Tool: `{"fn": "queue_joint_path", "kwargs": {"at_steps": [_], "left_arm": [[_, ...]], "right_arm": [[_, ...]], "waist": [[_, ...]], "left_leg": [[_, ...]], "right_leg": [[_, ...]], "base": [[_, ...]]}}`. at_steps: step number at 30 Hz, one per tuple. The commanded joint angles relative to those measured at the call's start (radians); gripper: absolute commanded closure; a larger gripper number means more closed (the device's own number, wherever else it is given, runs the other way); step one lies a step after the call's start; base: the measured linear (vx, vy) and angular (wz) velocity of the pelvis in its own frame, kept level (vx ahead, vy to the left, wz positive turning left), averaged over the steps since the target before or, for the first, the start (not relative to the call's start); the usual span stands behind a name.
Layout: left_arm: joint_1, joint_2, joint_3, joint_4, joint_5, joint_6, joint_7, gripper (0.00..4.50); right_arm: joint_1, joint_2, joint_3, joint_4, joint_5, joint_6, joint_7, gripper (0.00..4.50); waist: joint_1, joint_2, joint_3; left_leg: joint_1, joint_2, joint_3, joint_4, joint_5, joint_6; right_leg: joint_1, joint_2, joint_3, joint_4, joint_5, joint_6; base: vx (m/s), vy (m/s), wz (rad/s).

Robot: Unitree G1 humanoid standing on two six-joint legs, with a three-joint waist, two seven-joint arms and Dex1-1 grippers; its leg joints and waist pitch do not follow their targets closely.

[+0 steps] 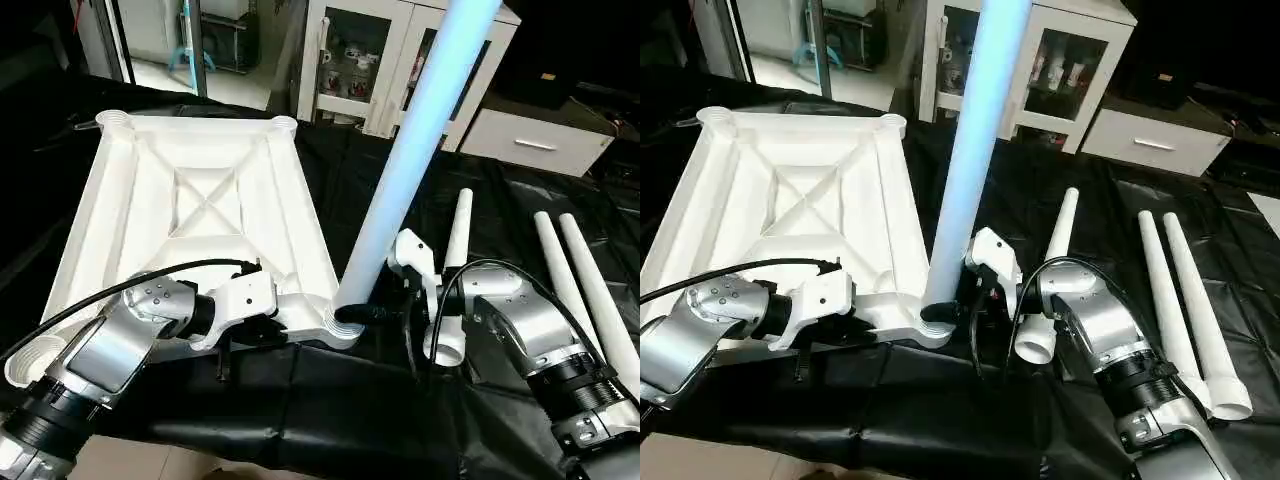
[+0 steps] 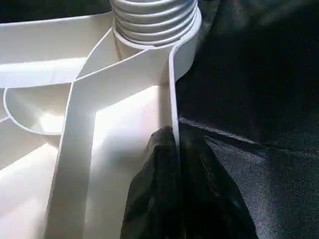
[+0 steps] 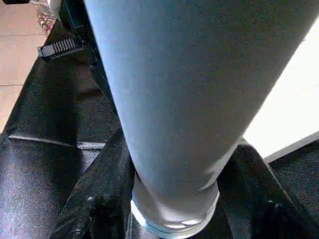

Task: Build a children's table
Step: Rotate leg to tighten

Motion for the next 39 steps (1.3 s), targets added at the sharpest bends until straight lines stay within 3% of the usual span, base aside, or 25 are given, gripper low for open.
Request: {"fn": "queue_joint_path", "kwargs": {"at_steps": [1,8,10,11,13,14,15,16,17,18,21,24,28,33,36,39], "left_arm": [[0.014,-0.009,-0.063,0.001,0.012,-0.001,-0.033,4.5],[0.011,-0.037,-0.04,0.014,-0.002,0.026,-0.004,4.5],[0.01,-0.049,-0.033,0.018,-0.007,0.038,0.009,4.5],[-0.004,-0.09,-0.014,0.039,-0.002,0.067,0.071,4.5],[-0.035,-0.184,0.024,0.078,0.01,0.13,0.204,4.5],[-0.045,-0.216,0.036,0.09,0.015,0.15,0.25,4.5],[-0.045,-0.216,0.036,0.09,0.015,0.15,0.25,4.5],[-0.081,-0.29,0.057,0.128,0.039,0.208,0.36,4.5],[-0.081,-0.29,0.057,0.128,0.039,0.208,0.36,4.5],[-0.098,-0.316,0.062,0.148,0.052,0.228,0.4,4.5],[-0.174,-0.394,0.059,0.265,0.157,0.235,0.591,4.5],[-0.203,-0.426,0.055,0.311,0.183,0.223,0.639,4.5],[-0.207,-0.433,0.048,0.308,0.178,0.225,0.634,4.5],[-0.187,-0.416,0.044,0.291,0.174,0.221,0.602,4.5],[-0.175,-0.397,0.034,0.278,0.169,0.207,0.566,4.5],[-0.153,-0.364,0.021,0.243,0.153,0.202,0.503,4.5]], "right_arm": [[0.002,0.003,-0.005,0.004,0.011,-0.009,0.028,2.56],[0.015,0.04,-0.021,0.041,-0.016,-0.003,-0.068,2.56],[0.013,0.056,-0.03,0.062,-0.03,-0.001,-0.115,2.56],[0.007,0.092,-0.049,0.105,-0.046,0.023,-0.213,2.56],[0.002,0.176,-0.096,0.168,-0.056,0.072,-0.408,2.56],[0.001,0.207,-0.113,0.186,-0.056,0.091,-0.474,2.56],[0.001,0.207,-0.113,0.186,-0.056,0.091,-0.474,2.56],[-0.004,0.286,-0.152,0.218,-0.064,0.107,-0.646,2.57],[-0.004,0.286,-0.152,0.218,-0.064,0.107,-0.646,2.57],[-0.007,0.313,-0.162,0.232,-0.071,0.107,-0.705,2.57],[-0.025,0.444,-0.221,0.296,-0.086,0.044,-0.96,2.57],[-0.046,0.51,-0.223,0.331,-0.109,0.003,-1.026,2.57],[-0.064,0.54,-0.231,0.342,-0.103,-0.002,-1.037,2.57],[-0.069,0.537,-0.237,0.318,-0.087,-0.024,-0.969,2.57],[-0.067,0.524,-0.244,0.3,-0.085,-0.037,-0.953,1.87],[-0.063,0.497,-0.253,0.255,-0.065,-0.016,-0.911,1.76]], "waist": [[-0.004,0.017,-0.059],[-0.005,0.02,-0.058],[-0.01,0.019,-0.051],[-0.01,0.019,-0.051],[-0.016,0.022,-0.045],[-0.017,0.017,-0.044],[-0.021,0.018,-0.043],[-0.027,0.014,-0.043],[-0.027,0.014,-0.043],[-0.031,0.016,-0.044],[-0.032,0.018,-0.046],[-0.031,0.019,-0.05],[-0.03,0.02,-0.052],[-0.029,0.022,-0.052],[-0.03,0.023,-0.05],[-0.031,0.025,-0.05]], "left_leg": [[0.011,0.035,-0.005,-0.067,-0.053,0.007],[0.012,0.035,-0.005,-0.068,-0.055,0.001],[0.01,0.035,-0.006,-0.074,-0.119,-0.018],[0.01,0.035,-0.006,-0.074,-0.119,-0.018],[0.016,0.034,-0.01,-0.08,-0.235,-0.062],[0.018,0.034,-0.014,-0.082,-0.25,-0.067],[0.019,0.034,-0.018,-0.084,-0.285,-0.075],[0.017,0.033,-0.021,-0.086,-0.298,-0.075],[0.017,0.033,-0.021,-0.086,-0.298,-0.075],[0.023,0.032,-0.022,-0.083,-0.312,-0.077],[0.021,0.03,-0.021,-0.083,-0.292,-0.075],[0.021,0.03,-0.022,-0.084,-0.301,-0.073],[0.014,0.031,-0.019,-0.085,-0.264,-0.063],[0.012,0.031,-0.016,-0.085,-0.235,-0.057],[0.014,0.032,-0.017,-0.088,-0.247,-0.058],[0.013,0.034,-0.018,-0.089,-0.253,-0.052]], "right_leg": [[0.044,-0.079,0.052,-0.052,0.034,-0.222],[0.043,-0.08,0.053,-0.051,0.04,-0.228],[0.042,-0.08,0.052,-0.063,-0.061,-0.211],[0.042,-0.08,0.052,-0.063,-0.061,-0.211],[0.032,-0.088,0.058,-0.08,-0.26,-0.177],[0.033,-0.088,0.055,-0.087,-0.306,-0.161],[0.031,-0.09,0.053,-0.093,-0.374,-0.137],[0.031,-0.091,0.052,-0.098,-0.417,-0.114],[0.031,-0.091,0.052,-0.098,-0.417,-0.114],[0.023,-0.089,0.052,-0.104,-0.45,-0.091],[0.016,-0.086,0.054,-0.102,-0.408,-0.079],[0.015,-0.084,0.053,-0.098,-0.362,-0.082],[0.023,-0.081,0.055,-0.086,-0.249,-0.101],[0.027,-0.081,0.057,-0.081,-0.188,-0.114],[0.026,-0.081,0.056,-0.084,-0.207,-0.115],[0.028,-0.082,0.057,-0.084,-0.206,-0.116]], "base": [[0.0,0.0,0.0],[0.0,0.0,0.0],[0.0,0.0,0.0],[0.0,0.0,0.0],[0.0,0.0,0.0],[0.0,0.0,0.0],[-0.052,-0.01,-0.06],[0.0,0.0,0.0],[0.0,0.0,0.0],[0.0,0.0,0.0],[0.0,0.0,0.0],[0.0,0.0,0.0],[0.0,0.0,0.0],[0.0,0.0,0.0],[0.0,0.0,0.0],[0.0,0.0,0.0]]}}
